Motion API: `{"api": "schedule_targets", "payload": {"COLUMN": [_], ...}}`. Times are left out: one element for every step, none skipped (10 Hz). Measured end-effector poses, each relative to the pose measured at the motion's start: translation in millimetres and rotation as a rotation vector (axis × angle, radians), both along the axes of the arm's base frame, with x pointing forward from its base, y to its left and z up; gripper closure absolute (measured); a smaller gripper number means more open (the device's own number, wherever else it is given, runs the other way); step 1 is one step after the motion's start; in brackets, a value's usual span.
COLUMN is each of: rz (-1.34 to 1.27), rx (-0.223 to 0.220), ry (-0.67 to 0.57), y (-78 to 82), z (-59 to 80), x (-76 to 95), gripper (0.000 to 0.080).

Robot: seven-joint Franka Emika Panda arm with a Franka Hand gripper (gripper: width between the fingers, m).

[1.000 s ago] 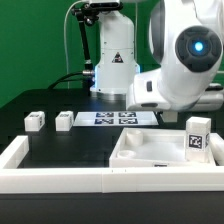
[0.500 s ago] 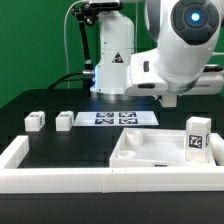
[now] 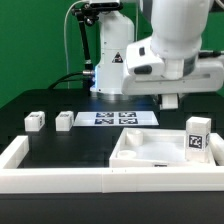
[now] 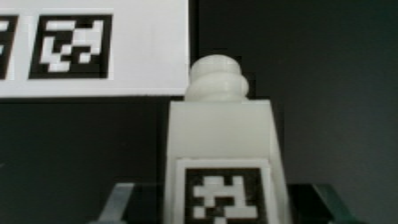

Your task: Assemble square table

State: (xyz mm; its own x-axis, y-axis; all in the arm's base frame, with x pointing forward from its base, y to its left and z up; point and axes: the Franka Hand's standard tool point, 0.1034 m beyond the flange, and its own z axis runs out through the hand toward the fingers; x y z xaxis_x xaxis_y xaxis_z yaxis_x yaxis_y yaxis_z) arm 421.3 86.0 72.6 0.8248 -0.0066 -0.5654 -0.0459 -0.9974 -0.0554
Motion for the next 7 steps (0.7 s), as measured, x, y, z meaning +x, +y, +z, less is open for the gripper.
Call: {"api": "schedule_targets", "payload": {"rz": [-0.005,-0.009,-0.014,-0.018,-0.021,-0.022,-0.024], "rx": [0.003,0.006,0.006,0.006,0.001,-0.001,-0.004], "ry": [-0.065,-0.118,-0.158,-0.233,-0.319,-0.362,-0.454], "y": [-2.8,-3.1,-2.3,-0.7,-1.7,-2.5,-2.7], "z": [6.7,15.2,23.7,27.9,24.5,23.2,22.9], "x": [11.0,18.0,24.7,30.9,31.1,30.0,36.5], "gripper": [0.0512,0.0512,0.0512,0.0512,0.0512,0.0512,0.0512]}}
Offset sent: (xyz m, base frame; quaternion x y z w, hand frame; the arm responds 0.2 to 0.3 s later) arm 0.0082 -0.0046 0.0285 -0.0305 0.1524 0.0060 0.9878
